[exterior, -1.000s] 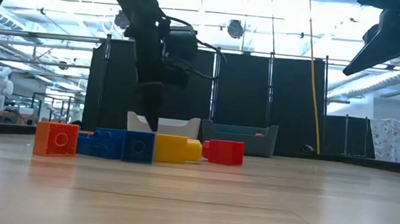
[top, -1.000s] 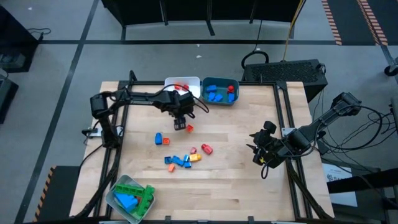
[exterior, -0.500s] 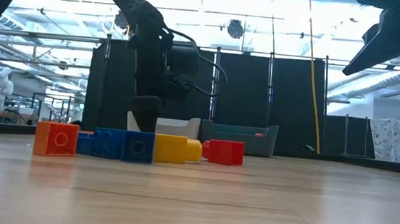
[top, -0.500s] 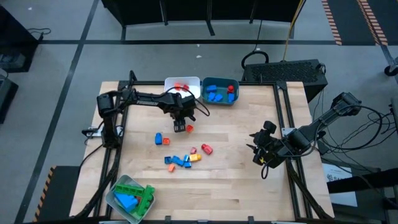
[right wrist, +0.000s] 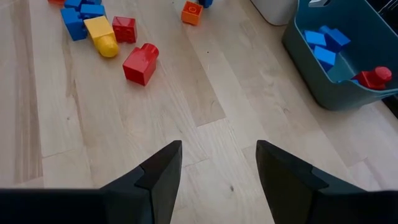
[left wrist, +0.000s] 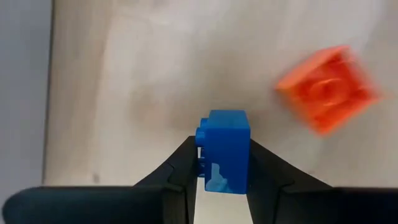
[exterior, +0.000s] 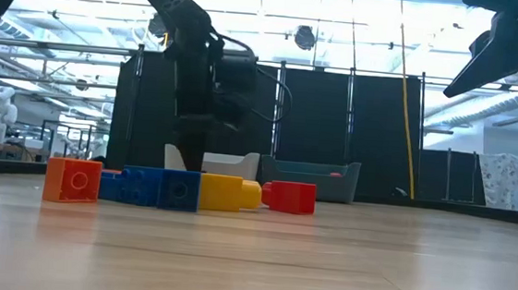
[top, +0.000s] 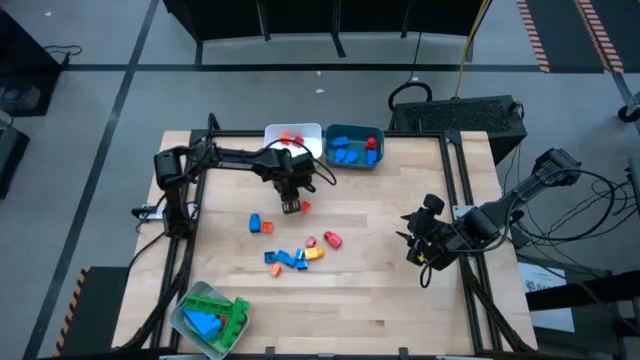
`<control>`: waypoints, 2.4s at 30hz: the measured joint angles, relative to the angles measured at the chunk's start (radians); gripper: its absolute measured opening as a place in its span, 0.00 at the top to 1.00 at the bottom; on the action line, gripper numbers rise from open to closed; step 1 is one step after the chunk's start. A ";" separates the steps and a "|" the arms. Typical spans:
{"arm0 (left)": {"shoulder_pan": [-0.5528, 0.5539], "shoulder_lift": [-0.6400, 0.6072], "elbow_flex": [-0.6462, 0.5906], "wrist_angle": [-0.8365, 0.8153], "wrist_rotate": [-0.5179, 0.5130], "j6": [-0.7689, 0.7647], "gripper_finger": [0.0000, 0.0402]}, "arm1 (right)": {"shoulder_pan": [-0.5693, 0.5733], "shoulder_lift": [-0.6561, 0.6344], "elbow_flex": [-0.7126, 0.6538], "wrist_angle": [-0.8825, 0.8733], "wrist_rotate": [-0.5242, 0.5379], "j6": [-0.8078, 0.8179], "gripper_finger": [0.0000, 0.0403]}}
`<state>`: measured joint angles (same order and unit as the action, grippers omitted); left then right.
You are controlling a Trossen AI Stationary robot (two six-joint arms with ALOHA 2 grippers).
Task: Sort blocks by size
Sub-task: Put the blue cube 4 stud game piece into the white bin, then put the orange cube 4 stud game piece into the white bin
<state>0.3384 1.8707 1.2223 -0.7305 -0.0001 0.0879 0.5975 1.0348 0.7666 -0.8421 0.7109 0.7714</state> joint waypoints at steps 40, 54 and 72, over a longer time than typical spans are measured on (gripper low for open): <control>0.042 -0.096 0.125 0.061 -0.105 -0.057 0.51 | 0.000 0.000 0.000 0.002 -0.001 0.001 0.52; -0.278 -0.096 0.031 0.007 -0.131 0.261 0.50 | 0.000 0.000 0.000 0.003 0.000 0.001 0.52; -0.247 -0.096 0.015 0.121 -0.226 0.285 0.50 | 0.000 0.000 0.000 0.005 0.000 -0.001 0.52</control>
<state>0.0910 1.7744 1.2373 -0.6092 -0.2264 0.3725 0.5975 1.0346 0.7666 -0.8374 0.7111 0.7704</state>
